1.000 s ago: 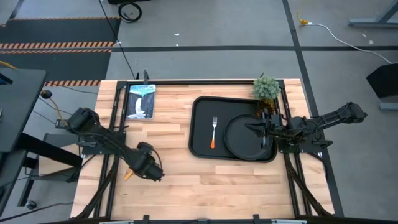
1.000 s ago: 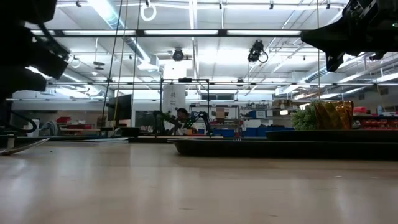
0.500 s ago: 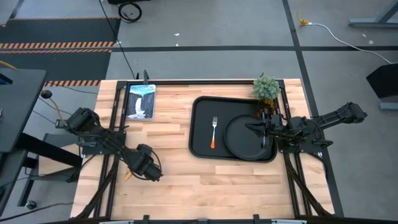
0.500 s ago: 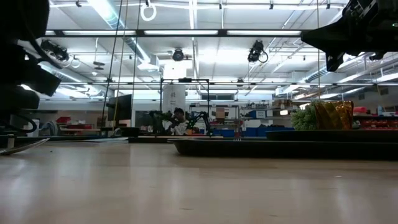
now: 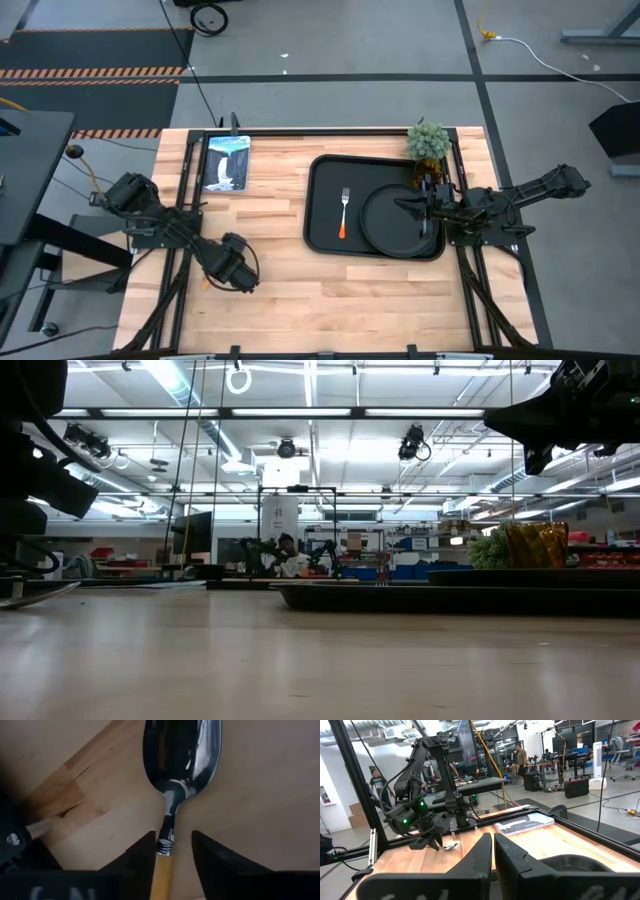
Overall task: Pick and place plate/cup/fork/spoon on tray
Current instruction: Put the yellow spoon on the black serving tray to the left of the orange fork
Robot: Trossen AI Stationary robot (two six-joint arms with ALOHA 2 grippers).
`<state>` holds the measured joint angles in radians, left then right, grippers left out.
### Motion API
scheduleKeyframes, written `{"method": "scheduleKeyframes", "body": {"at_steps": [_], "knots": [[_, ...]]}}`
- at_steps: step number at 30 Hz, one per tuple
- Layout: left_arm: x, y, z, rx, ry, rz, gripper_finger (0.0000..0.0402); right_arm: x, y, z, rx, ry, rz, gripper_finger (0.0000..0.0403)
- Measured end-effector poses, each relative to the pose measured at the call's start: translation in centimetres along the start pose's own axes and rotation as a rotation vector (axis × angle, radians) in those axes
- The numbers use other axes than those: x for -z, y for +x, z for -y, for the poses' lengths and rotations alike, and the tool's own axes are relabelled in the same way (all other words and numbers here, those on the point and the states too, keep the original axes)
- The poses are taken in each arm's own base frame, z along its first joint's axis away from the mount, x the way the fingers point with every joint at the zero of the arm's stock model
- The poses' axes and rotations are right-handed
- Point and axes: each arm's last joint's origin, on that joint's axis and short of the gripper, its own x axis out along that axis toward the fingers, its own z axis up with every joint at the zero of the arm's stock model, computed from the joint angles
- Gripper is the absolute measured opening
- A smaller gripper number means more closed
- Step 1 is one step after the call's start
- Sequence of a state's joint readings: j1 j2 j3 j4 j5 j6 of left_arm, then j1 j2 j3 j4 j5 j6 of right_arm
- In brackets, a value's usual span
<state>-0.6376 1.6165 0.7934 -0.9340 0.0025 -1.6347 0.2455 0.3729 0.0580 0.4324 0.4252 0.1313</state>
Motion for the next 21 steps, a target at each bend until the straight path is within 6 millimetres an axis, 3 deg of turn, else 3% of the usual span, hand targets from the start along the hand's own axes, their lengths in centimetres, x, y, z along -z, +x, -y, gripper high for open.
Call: {"method": "scheduleKeyframes", "body": {"at_steps": [10,21], "knots": [[0.0,0.0,0.4,0.039,-0.005,0.001,0.0042,0.0,0.0,0.0,0.000,0.000,0.000,0.0027],[-1.4,-1.6,1.9,0.109,-0.095,-0.032,0.0058,0.0,0.0,0.0,0.000,0.000,0.000,0.0027]]}}
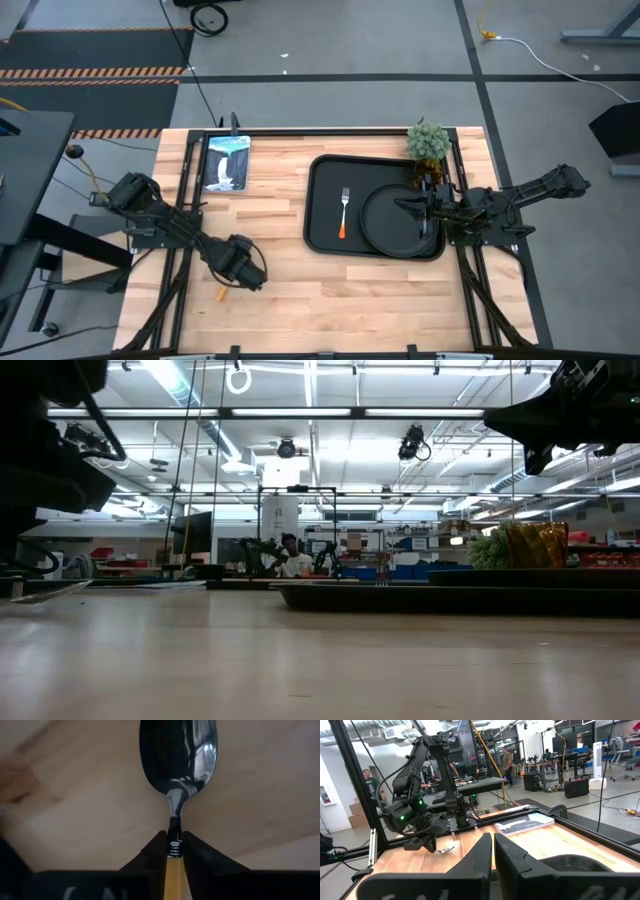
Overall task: Pick and place plate/cup/fork/spoon on tray
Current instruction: Put the yellow spoon on the black serving tray to the left of the orange fork
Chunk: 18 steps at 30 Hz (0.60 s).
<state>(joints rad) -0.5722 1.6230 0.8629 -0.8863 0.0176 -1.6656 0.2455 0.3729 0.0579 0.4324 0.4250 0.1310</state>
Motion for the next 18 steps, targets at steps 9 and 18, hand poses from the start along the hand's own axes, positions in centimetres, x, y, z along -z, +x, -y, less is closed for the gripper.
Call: {"method": "scheduleKeyframes", "body": {"at_steps": [9,18], "knots": [[-2.2,-2.2,1.6,0.070,-0.080,0.113,0.0052,0.0,0.0,0.0,0.000,0.000,0.000,0.0027],[-7.3,-6.3,3.7,0.221,-0.265,0.392,0.0052,0.0,0.0,0.0,0.000,0.000,0.000,0.0027]]}}
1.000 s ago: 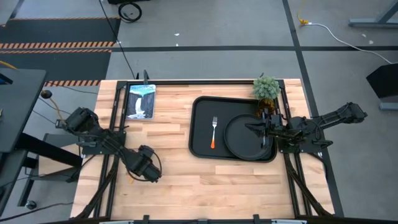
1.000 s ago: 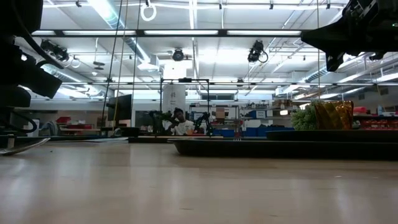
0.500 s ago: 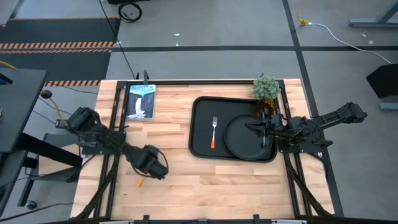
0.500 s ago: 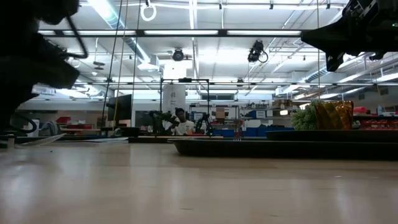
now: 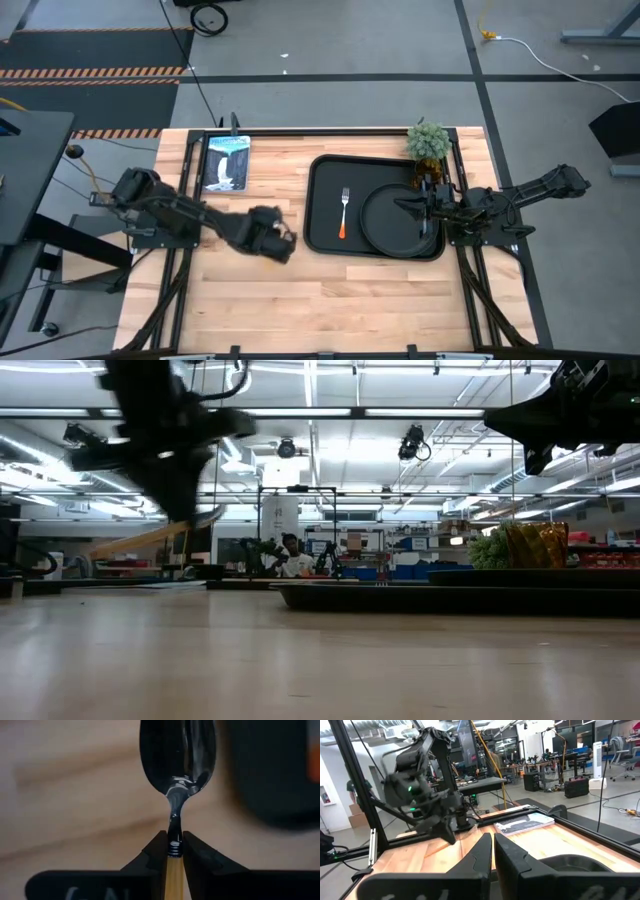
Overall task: Pick and place plate/cup/fork/spoon on tray
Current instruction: Put the yellow spoon on the black serving tray to the left of the orange fork
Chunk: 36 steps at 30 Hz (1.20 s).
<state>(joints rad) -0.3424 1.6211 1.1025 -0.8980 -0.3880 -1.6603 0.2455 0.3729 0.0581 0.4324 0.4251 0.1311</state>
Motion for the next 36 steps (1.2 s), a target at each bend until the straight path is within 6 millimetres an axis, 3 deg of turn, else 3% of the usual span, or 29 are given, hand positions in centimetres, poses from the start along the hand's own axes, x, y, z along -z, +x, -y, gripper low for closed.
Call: {"method": "scheduleKeyframes", "body": {"at_steps": [6,11,23,30,36], "knots": [[-3.6,0.0,3.2,0.227,-0.035,0.184,0.0052,0.0,0.0,0.0,0.000,0.000,0.000,0.0027],[-6.5,1.5,5.4,0.378,-0.090,0.259,0.0052,0.0,0.0,0.0,0.000,0.000,0.000,0.0027],[-12.1,5.6,8.3,0.530,-0.115,0.235,0.0052,-0.1,0.0,0.0,-0.002,0.003,0.007,0.0027],[-12.2,8.3,9.1,0.368,-0.045,0.107,0.0052,-0.1,0.0,0.0,-0.001,0.003,0.007,0.0027],[-11.9,10.1,9.3,0.327,-0.034,0.057,0.0052,-0.1,0.0,0.0,-0.001,0.003,0.007,0.0027]]}}
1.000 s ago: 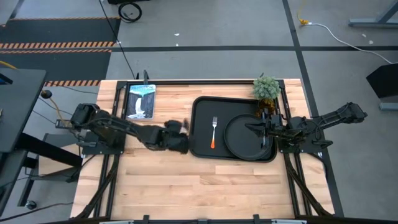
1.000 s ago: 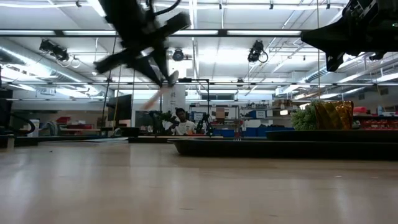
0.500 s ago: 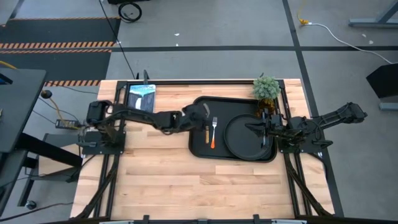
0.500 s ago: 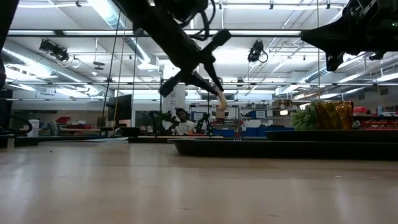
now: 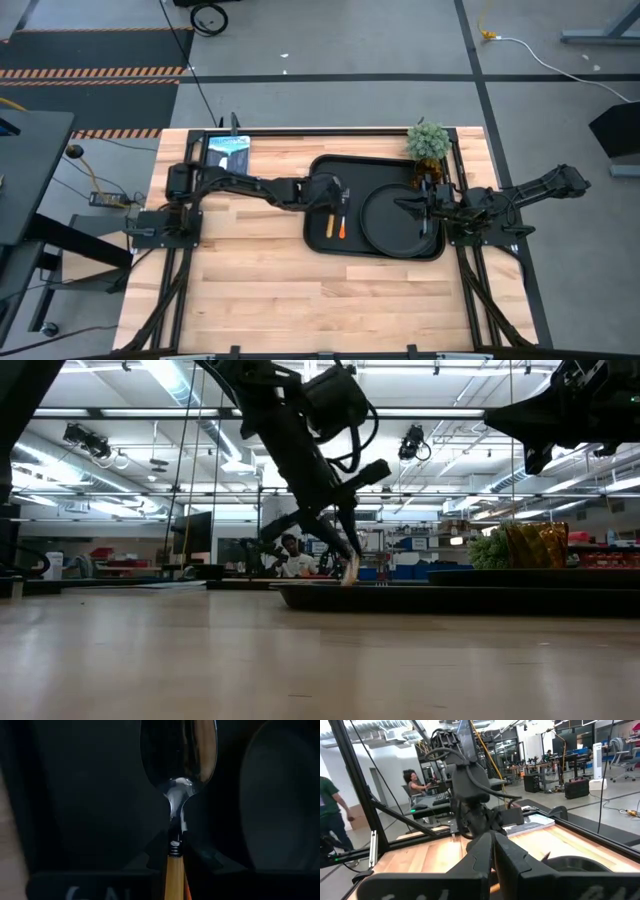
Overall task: Pick and place plate/cup/fork/spoon on tray
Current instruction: Put the yellow spoon on the black serving tray to the left of the orange fork, then return to Home Position
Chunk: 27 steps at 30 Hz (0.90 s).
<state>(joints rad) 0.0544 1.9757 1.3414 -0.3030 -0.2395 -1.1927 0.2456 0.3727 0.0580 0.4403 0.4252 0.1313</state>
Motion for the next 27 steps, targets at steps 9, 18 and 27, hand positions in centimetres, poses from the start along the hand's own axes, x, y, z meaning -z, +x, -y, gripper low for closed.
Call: {"method": "scheduleKeyframes", "body": {"at_steps": [9,18,27], "knots": [[0.1,0.8,-0.5,-0.030,-0.009,-0.011,0.0052,-0.1,0.0,0.0,-0.001,0.004,0.008,0.0027],[0.1,0.8,-1.0,-0.089,-0.018,-0.008,0.0055,-0.1,0.0,0.0,-0.001,0.004,0.009,0.0027],[0.1,0.8,-1.2,-0.102,-0.001,-0.010,0.0115,-0.1,0.0,0.0,-0.001,0.004,0.009,0.0027]]}}
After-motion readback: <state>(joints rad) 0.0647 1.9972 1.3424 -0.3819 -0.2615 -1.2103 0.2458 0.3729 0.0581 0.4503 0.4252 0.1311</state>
